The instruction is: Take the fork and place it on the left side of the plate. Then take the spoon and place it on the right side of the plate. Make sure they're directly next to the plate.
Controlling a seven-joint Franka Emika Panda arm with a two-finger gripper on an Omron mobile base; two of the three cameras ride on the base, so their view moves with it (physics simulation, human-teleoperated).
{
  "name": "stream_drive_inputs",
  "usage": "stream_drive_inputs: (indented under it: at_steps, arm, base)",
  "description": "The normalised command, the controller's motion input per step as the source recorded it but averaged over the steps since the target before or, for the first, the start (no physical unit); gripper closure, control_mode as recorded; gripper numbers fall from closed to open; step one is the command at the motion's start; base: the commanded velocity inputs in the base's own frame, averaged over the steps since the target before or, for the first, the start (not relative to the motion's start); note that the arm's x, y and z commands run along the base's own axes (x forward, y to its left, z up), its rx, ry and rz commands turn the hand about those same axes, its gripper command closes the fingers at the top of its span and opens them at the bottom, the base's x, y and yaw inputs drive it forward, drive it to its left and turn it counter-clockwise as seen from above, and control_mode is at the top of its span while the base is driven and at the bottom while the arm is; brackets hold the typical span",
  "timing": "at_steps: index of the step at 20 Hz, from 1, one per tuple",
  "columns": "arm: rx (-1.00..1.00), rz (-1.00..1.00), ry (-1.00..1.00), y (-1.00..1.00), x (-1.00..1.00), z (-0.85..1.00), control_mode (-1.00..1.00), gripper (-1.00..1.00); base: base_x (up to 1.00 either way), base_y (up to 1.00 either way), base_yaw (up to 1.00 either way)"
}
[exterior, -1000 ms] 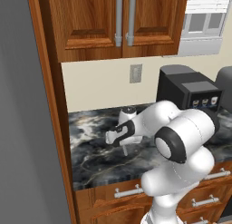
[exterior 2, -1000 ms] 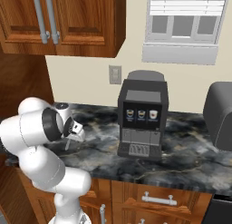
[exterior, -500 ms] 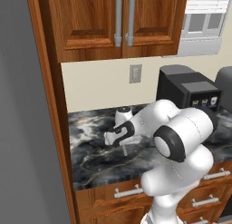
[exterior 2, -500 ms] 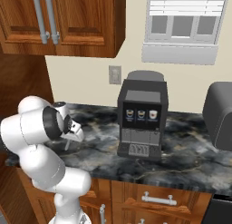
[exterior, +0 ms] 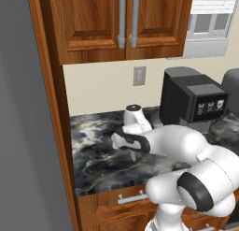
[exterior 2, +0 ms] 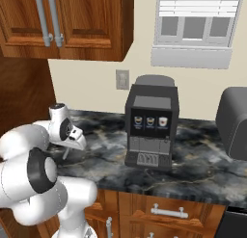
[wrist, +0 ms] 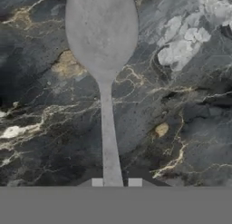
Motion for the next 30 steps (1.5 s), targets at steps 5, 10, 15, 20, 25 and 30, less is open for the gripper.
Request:
stream_drive_inputs:
  at_steps: [5, 10, 15, 20, 25, 30]
  arm:
    - [0.0, 0.0, 0.0, -0.11, -0.65, 0.77, -1.0, 1.0]
    - [0.0, 0.0, -0.01, 0.0, -0.61, 0.29, -1.0, 1.0]
    - [0.0, 0.0, 0.0, 0.0, 0.0, 0.0, -1.0, 1.0]
    - [0.0, 0.0, 0.0, 0.0, 0.0, 0.0, -1.0, 1.0]
    - [0.0, 0.0, 0.0, 0.0, 0.0, 0.0, -1.0, 1.0]
    - [0.0, 0.0, 0.0, 0.0, 0.0, 0.0, 1.0, 1.0]
  base:
    - [0.0, 0.0, 0.0]
    - [0.0, 0.0, 0.0]
    - [0.0, 0.0, 0.0]
    - [0.0, 0.0, 0.0]
    - [0.0, 0.0, 0.0]
    - [0.0, 0.0, 0.0]
